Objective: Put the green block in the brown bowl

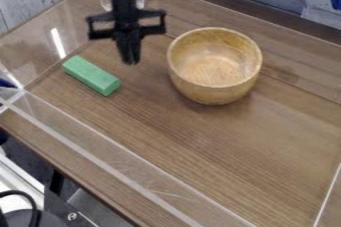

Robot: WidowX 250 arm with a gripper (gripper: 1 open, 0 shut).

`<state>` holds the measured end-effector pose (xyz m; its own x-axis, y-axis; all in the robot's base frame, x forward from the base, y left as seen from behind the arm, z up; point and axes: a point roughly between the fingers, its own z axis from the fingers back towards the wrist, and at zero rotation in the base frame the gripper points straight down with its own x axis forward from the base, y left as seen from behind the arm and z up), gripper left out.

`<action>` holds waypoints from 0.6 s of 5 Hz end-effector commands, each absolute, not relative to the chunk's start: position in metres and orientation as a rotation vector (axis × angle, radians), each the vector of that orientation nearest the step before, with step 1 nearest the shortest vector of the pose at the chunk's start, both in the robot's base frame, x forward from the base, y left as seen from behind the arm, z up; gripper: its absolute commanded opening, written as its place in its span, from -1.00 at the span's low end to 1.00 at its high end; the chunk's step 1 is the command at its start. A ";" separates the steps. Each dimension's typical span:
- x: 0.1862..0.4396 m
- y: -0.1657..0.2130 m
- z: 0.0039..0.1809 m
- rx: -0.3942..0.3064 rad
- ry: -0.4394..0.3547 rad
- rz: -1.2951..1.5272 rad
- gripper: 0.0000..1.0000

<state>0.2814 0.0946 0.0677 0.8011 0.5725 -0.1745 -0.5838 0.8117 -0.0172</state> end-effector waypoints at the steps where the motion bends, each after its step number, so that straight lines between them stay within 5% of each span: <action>1: 0.283 0.109 0.081 -0.064 0.081 0.658 -1.00; 2: 0.276 0.120 0.077 -0.058 0.082 0.726 1.00; 3: 0.271 0.131 0.073 -0.055 0.080 0.804 1.00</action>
